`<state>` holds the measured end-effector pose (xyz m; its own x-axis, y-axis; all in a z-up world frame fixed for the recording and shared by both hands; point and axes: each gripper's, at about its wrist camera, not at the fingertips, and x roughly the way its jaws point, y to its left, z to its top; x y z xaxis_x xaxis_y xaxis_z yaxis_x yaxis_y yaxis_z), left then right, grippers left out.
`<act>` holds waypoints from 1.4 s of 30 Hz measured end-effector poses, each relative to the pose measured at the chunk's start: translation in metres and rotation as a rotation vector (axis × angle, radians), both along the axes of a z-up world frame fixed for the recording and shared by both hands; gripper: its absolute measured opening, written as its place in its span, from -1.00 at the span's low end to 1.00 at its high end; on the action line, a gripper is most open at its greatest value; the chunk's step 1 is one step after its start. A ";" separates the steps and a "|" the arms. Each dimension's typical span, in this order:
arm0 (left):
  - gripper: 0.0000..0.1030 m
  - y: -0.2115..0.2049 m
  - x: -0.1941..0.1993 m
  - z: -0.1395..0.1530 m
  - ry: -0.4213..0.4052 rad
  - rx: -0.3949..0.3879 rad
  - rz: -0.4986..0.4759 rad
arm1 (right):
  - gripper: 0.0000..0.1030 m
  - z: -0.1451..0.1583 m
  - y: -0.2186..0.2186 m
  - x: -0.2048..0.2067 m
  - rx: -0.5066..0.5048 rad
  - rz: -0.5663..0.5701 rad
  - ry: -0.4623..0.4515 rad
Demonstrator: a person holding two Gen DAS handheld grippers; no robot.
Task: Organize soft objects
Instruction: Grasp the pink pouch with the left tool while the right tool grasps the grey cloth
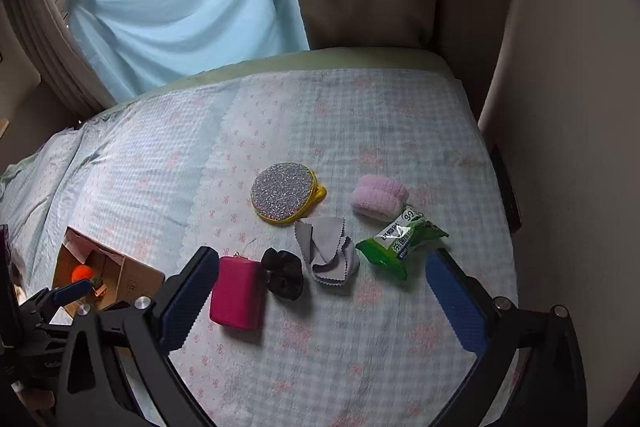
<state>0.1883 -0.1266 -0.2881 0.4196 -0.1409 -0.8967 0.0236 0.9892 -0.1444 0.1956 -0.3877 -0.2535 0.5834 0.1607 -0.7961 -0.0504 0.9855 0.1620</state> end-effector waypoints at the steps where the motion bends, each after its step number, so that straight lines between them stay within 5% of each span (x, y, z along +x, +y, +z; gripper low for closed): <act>1: 1.00 -0.005 0.005 -0.013 0.008 0.003 0.000 | 1.00 -0.011 0.000 0.007 -0.022 0.044 -0.008; 11: 1.00 -0.044 0.043 -0.126 0.079 0.044 0.022 | 0.98 -0.129 0.022 0.043 -0.296 0.571 -0.041; 22: 0.98 -0.071 0.057 -0.179 0.106 0.123 -0.011 | 0.55 -0.192 0.039 0.069 -0.348 0.847 0.056; 29: 0.41 -0.075 0.069 -0.181 0.103 0.123 -0.032 | 0.21 -0.191 0.033 0.089 -0.270 0.858 0.110; 34: 0.17 -0.076 0.073 -0.177 0.112 0.126 -0.032 | -0.39 -0.185 0.028 0.090 -0.248 0.812 0.110; 42: -0.12 -0.067 0.074 -0.169 0.113 0.088 -0.023 | -0.75 -0.177 0.039 0.072 -0.275 0.799 0.099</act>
<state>0.2628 -0.1933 -0.4574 0.3124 -0.0682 -0.9475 0.0349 0.9976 -0.0603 0.2680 -0.3485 -0.4309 0.3025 0.2881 -0.9086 -0.7461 0.6648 -0.0376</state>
